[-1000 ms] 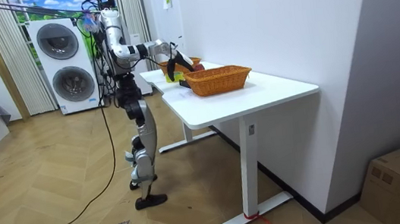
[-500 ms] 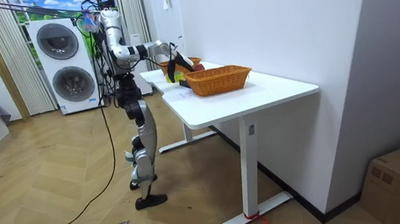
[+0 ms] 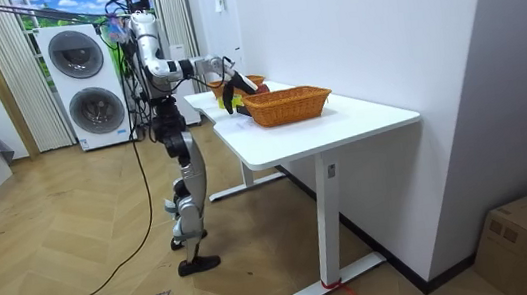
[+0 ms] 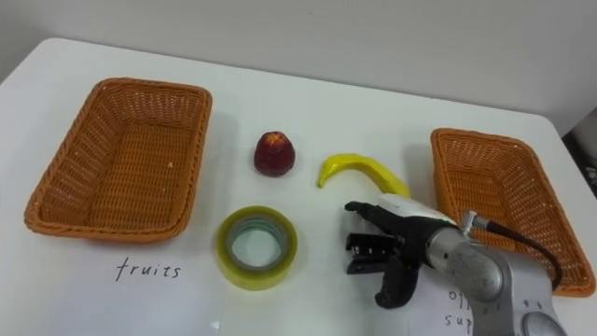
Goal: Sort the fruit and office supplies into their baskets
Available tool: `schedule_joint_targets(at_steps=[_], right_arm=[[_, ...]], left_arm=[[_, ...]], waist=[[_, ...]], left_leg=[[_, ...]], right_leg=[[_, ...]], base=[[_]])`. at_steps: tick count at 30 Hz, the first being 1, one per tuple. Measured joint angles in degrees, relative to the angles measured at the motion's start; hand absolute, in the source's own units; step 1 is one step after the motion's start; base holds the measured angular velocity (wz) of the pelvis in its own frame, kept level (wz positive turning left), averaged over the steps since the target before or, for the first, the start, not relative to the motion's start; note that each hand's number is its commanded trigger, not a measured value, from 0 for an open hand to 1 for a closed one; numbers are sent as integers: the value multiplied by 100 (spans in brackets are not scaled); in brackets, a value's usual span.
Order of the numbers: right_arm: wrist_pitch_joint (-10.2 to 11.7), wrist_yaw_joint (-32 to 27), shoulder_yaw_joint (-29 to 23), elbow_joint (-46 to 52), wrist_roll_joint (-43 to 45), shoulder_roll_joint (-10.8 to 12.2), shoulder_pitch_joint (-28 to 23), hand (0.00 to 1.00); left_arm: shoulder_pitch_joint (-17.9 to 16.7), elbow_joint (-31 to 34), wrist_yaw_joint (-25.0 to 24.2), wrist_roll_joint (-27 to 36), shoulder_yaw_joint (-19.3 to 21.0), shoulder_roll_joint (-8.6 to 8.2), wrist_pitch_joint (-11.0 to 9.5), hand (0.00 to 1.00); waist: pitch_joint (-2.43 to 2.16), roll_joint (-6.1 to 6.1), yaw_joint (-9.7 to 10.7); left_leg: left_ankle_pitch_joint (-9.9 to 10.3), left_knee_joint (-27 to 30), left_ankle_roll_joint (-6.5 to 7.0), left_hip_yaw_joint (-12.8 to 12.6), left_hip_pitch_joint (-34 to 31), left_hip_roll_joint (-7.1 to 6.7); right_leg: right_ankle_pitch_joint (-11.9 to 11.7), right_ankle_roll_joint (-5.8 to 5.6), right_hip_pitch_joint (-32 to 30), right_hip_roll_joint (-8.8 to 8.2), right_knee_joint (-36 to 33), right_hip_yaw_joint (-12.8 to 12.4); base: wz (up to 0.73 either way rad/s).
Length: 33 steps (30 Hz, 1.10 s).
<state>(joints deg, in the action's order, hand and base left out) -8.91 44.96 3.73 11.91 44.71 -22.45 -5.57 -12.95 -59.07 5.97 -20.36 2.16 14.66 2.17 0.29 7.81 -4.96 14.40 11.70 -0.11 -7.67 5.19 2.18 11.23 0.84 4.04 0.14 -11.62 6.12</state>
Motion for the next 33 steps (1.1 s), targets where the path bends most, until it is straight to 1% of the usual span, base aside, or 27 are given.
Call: schedule_joint_targets(at_steps=[8, 13, 16, 23, 28, 33], right_arm=[[-4, 0, 1, 0, 53, 0, 0, 0], [-74, 1, 5, -14, 58, 1, 0, 0], [-79, -5, 10, -44, 41, 3, 0, 0], [-105, -128, 13, -44, -61, 7, -15, 0], [-114, -308, 14, -44, -153, 58, -145, 0], [-121, -319, 13, -44, -152, 72, -148, 0]], left_arm=[[9, 5, 1, 2, 0, 2, 0, 0], [0, 233, -15, 2, 0, 2, 30, 0], [5, 233, 16, 60, -14, 2, 31, 0], [-15, 232, 230, 153, -63, 0, 33, 0], [-40, 224, 266, 223, -125, -2, 41, 0], [-43, 224, 266, 218, -128, -9, 42, 0]], waist=[[9, 15, -21], [22, -5, -35], [28, -16, -34], [27, -15, -9], [23, -26, -14], [17, -58, -21]], left_leg=[[0, -2, 0, -1, 6, 0], [0, -6, 0, -6, 5, 1], [0, -9, 0, -13, -1, 2], [0, -3, 0, -7, -50, 0], [0, 5, 0, -5, -48, -1], [-1, 6, 0, -2, -50, 1]], right_leg=[[0, 0, -17, -1, 1, -1], [0, 0, -64, 5, 0, -47], [-1, 2, -85, 15, -6, -82], [-4, 5, -94, 13, -6, -69], [-5, 6, -93, 11, -5, -56], [-8, 10, -97, 12, -5, -48]], base=[[0], [-1], [-5], [0], [0], [0]])
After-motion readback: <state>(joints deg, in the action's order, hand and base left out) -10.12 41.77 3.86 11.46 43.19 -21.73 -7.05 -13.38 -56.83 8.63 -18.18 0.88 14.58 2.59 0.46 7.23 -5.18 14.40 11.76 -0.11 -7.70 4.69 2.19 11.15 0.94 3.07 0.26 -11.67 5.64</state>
